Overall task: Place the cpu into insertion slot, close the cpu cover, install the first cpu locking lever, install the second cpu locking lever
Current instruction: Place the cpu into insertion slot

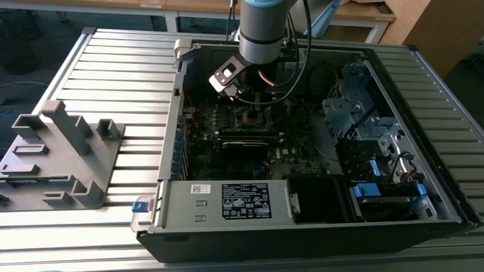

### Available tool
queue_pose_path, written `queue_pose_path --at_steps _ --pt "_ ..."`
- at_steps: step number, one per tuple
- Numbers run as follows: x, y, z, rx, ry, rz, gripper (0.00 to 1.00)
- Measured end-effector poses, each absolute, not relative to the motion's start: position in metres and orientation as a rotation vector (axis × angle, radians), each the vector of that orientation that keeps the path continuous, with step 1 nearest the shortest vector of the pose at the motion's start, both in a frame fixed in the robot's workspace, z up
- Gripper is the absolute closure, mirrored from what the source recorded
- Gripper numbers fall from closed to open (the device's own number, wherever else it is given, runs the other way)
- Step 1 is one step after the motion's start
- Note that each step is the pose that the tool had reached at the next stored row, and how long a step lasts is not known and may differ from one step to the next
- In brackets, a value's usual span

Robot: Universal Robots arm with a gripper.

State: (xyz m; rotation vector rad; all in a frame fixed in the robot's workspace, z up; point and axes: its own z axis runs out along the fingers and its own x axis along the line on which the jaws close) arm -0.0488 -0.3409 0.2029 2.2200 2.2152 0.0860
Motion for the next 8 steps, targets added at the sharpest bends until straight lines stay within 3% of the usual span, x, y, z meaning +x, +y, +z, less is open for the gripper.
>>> queue_pose_path --at_steps 8 --pt "-0.0487 -0.3405 0.1998 2.220 2.216 0.087 0.89"
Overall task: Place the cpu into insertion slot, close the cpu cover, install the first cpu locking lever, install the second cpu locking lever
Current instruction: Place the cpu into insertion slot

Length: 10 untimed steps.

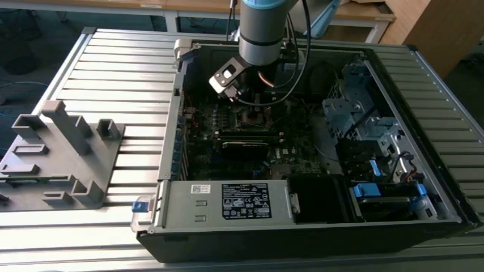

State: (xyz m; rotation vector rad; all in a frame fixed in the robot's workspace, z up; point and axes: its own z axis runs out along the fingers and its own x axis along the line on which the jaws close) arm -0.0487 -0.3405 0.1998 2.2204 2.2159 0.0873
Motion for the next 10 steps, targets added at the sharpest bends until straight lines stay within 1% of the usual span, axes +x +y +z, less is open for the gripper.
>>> queue_pose_path --at_steps 10 --pt "-0.0490 -0.3409 0.1966 2.220 2.216 0.085 0.89"
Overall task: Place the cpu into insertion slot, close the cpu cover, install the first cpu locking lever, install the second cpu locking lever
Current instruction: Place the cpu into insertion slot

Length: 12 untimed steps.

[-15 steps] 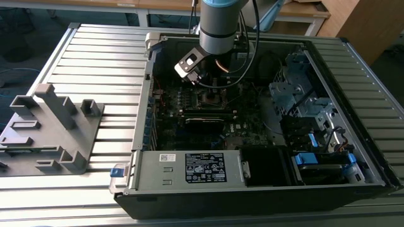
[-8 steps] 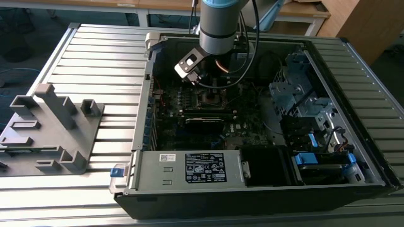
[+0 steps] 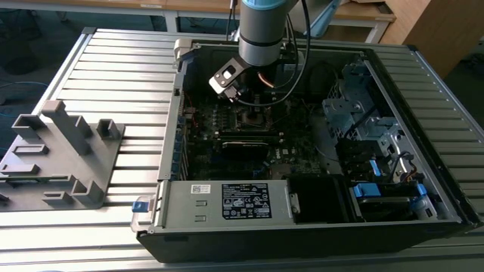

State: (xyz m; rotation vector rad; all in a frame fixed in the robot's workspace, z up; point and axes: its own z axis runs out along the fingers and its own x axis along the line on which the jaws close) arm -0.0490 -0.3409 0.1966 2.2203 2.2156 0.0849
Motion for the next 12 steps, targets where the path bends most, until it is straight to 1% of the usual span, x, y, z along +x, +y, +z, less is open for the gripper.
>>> queue_pose_path --at_steps 5,12 --pt "-0.049 -0.340 0.201 2.221 2.216 0.091 0.89" --pt "-0.049 -0.340 0.216 2.220 2.216 0.088 0.89"
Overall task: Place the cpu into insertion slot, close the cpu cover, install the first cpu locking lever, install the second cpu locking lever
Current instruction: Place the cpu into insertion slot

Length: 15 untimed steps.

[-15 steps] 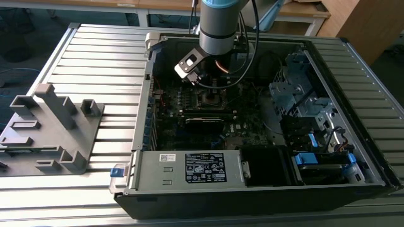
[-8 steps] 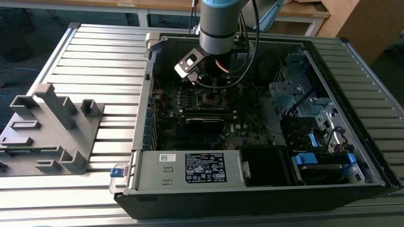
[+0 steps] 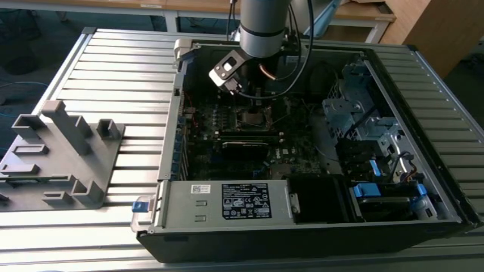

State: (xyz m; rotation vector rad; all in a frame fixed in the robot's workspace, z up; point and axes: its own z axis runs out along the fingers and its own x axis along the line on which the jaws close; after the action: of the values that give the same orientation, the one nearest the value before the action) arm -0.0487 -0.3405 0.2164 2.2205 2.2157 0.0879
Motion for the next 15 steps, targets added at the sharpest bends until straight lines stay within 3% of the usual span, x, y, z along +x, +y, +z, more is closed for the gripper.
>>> queue_pose_path --at_steps 15 --pt "-0.0487 -0.3405 0.2232 2.220 2.215 0.089 0.89"
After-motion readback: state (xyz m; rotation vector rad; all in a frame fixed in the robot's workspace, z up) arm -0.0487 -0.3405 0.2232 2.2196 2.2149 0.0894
